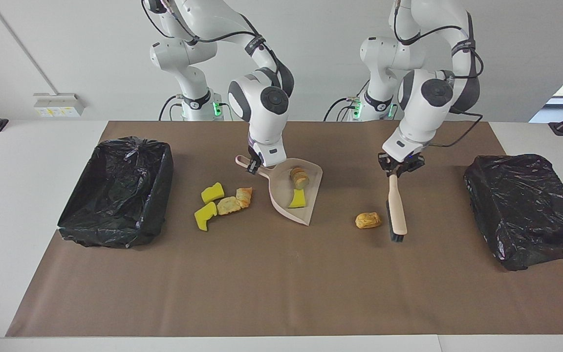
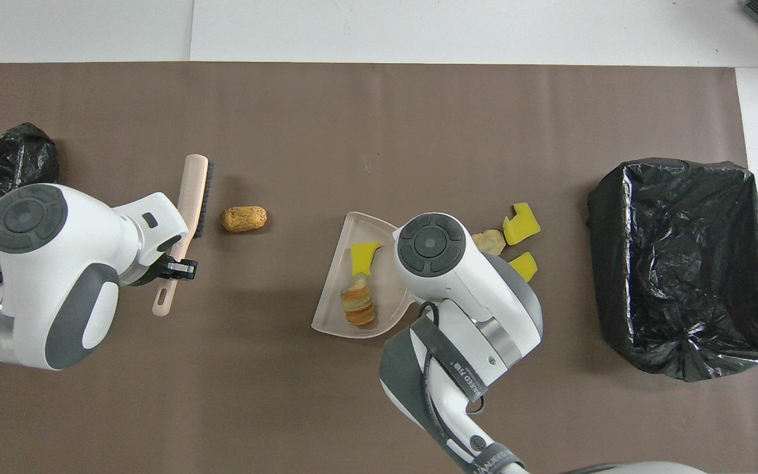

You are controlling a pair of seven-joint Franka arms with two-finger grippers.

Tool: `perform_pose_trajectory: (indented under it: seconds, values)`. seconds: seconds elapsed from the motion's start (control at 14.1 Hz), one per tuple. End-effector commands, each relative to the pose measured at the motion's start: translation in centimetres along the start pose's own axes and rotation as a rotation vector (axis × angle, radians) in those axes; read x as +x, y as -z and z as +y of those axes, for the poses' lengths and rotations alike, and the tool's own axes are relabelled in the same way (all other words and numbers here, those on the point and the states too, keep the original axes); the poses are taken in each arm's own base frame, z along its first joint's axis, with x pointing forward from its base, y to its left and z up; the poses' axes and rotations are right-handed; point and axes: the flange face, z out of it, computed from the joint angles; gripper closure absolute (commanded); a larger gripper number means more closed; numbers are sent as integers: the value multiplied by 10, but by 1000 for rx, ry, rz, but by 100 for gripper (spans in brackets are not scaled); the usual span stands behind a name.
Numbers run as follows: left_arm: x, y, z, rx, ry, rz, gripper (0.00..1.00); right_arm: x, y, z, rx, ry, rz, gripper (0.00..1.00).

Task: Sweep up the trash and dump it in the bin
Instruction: 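Sweep the bread pieces into the dustpan with the left gripper's brush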

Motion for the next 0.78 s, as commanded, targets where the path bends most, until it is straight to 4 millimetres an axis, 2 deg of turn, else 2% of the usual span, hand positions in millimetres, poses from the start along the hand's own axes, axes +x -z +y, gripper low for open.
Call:
perform_pose_trajectory:
  seconds: [0.0,0.14,0.35,0.57,0.71]
  values:
    - [16,-14,-9,18,-93,-12,100,-10,-12,7,10,-42,7,100]
    - [13,-23,2,14,-114,-37,100,-7,-16,4,44,-11,26,100]
    - [3,-24,59,7,-149,-50,100,-8,-18,8,44,18,38,100]
    - [-11,-20,139,-111,-49,-60,100,-5,-27,11,50,17,37,100]
    - [-32,-15,195,-108,-52,-74,100,-5,-27,11,51,17,36,100]
